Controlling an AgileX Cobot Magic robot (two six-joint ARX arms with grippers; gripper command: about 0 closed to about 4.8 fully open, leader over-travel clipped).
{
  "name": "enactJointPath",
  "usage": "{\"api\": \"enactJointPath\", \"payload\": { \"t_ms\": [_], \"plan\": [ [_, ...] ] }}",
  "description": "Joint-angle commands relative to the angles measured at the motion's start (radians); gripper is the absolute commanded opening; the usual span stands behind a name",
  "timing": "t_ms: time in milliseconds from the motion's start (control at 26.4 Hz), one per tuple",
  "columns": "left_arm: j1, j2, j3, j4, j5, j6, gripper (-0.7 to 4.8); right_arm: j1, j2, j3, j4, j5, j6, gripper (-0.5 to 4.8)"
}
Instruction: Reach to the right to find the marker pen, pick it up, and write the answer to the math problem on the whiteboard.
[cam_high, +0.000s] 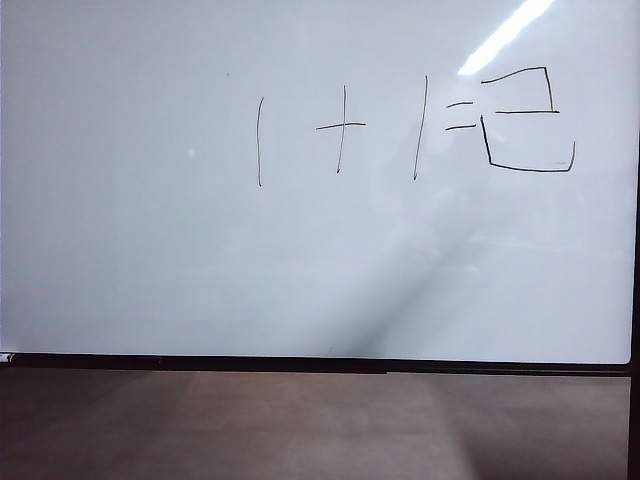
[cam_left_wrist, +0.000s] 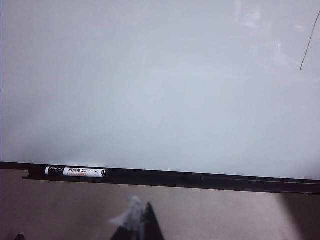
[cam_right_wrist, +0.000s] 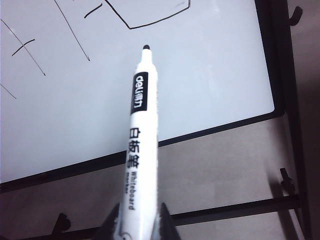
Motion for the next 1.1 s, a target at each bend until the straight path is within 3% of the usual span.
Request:
{"api": "enactJointPath", "payload": {
  "t_ms": [38, 1097],
  "plan": [
    [0.0, 0.001, 0.0, 0.01, 0.001, 0.005, -0.04, 0.001, -0.001, 0.006, 0.016, -0.002, -0.003, -0.01],
    [0.0, 0.001, 0.0, 0.008, 0.001, 0.004, -0.04, 0.024, -0.001, 0.006, 0.016, -0.002, -0.003, -0.01]
  ]
}}
